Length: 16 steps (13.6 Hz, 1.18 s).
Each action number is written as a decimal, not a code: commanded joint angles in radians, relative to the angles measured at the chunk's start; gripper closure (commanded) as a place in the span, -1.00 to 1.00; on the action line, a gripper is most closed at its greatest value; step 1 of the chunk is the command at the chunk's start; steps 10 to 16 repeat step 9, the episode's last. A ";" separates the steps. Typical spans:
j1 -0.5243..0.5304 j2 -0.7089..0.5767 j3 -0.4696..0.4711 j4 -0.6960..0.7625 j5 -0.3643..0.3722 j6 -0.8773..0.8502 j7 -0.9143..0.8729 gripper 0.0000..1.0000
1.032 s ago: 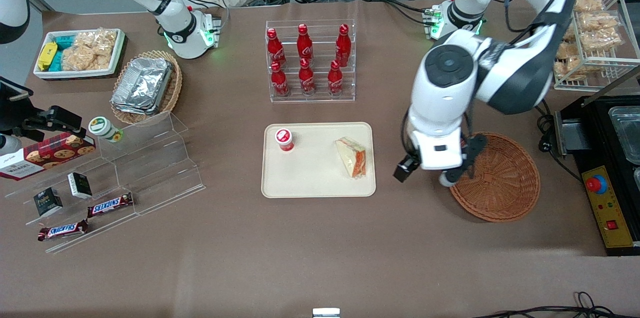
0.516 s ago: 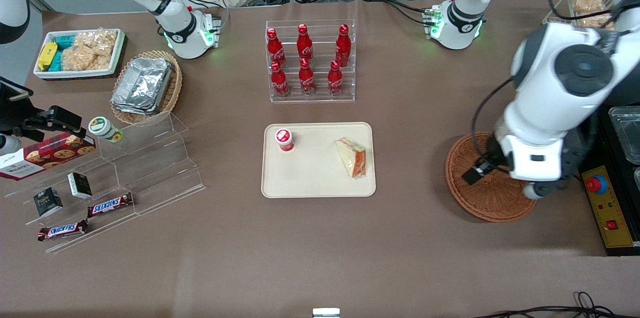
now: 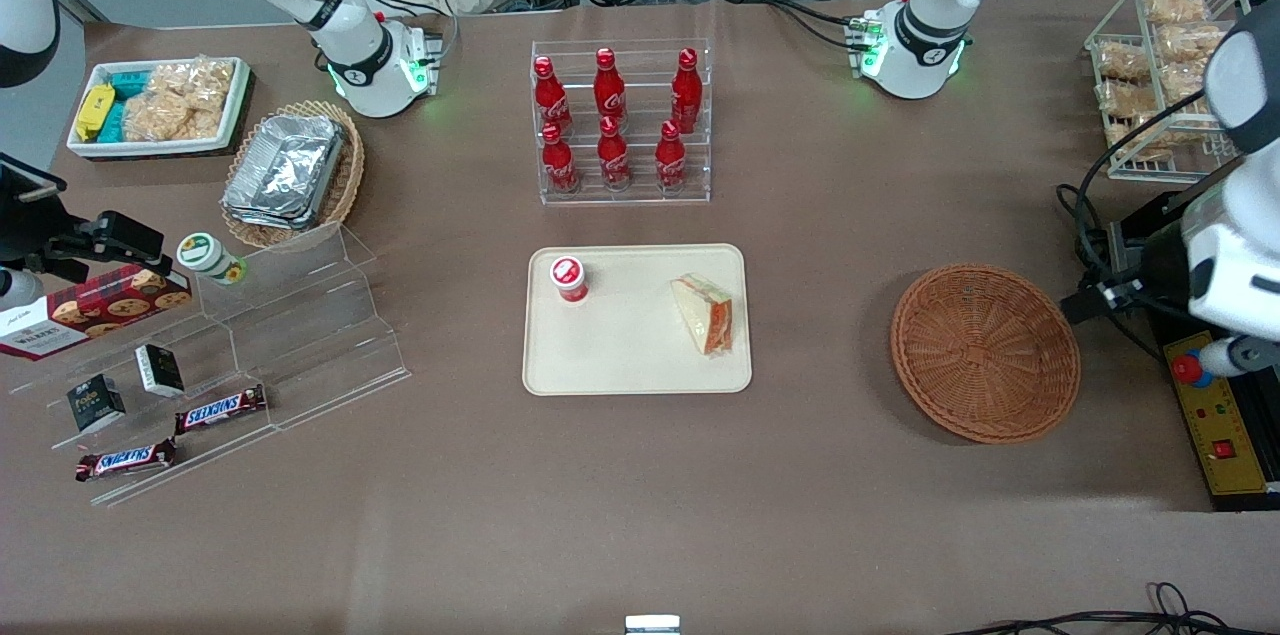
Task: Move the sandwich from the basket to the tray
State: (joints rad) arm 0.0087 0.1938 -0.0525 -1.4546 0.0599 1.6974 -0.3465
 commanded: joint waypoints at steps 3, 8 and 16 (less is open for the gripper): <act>-0.073 -0.218 0.126 -0.234 -0.042 0.040 0.188 -1.00; -0.072 -0.306 0.119 -0.363 -0.025 0.122 0.198 -1.00; -0.072 -0.280 0.115 -0.328 -0.038 0.116 0.178 -1.00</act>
